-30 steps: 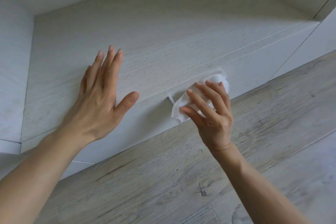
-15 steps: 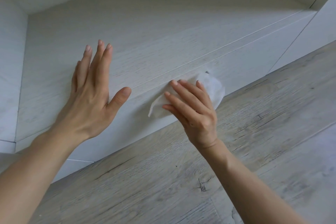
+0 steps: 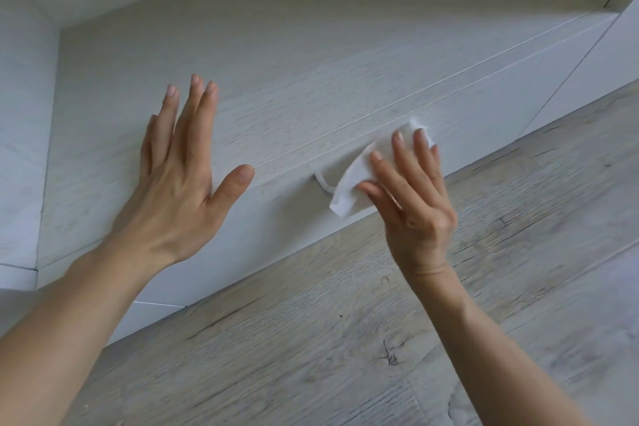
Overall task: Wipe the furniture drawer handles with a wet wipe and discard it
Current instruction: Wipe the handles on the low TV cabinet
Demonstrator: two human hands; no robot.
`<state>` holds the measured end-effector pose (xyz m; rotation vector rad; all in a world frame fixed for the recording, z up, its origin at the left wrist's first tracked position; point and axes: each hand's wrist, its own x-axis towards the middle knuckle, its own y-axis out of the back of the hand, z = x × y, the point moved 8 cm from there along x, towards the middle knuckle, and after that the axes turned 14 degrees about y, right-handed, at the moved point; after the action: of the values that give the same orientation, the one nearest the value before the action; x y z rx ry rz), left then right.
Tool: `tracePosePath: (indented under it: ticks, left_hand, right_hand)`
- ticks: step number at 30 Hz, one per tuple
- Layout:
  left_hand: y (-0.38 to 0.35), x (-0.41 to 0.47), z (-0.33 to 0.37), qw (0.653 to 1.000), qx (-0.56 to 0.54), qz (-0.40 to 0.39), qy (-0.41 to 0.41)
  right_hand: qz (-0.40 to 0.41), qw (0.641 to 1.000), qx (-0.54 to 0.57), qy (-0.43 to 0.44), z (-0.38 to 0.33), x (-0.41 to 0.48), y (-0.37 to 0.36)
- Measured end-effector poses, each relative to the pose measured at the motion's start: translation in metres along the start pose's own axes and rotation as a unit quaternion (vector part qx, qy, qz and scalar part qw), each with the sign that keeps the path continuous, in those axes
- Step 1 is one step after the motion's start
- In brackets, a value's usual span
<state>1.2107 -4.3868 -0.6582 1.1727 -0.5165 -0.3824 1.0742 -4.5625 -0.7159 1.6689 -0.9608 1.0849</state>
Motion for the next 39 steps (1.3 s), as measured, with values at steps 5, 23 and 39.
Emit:
tracePosePath:
  ticks: [5, 23, 39]
  left_hand:
    - [0.000, 0.001, -0.001, 1.000, 0.004, 0.002, 0.003]
    - [-0.001, 0.002, -0.001, 1.000, 0.009, -0.002, 0.010]
    - [-0.001, 0.000, -0.001, 1.000, 0.010, -0.001, 0.007]
  right_hand:
    - [-0.028, 0.999, 0.029, 0.023, -0.025, 0.005, -0.018]
    - [-0.013, 1.000, 0.011, 0.005, -0.016, -0.002, -0.015]
    - [-0.007, 0.999, 0.041, -0.025, -0.026, -0.003, -0.030]
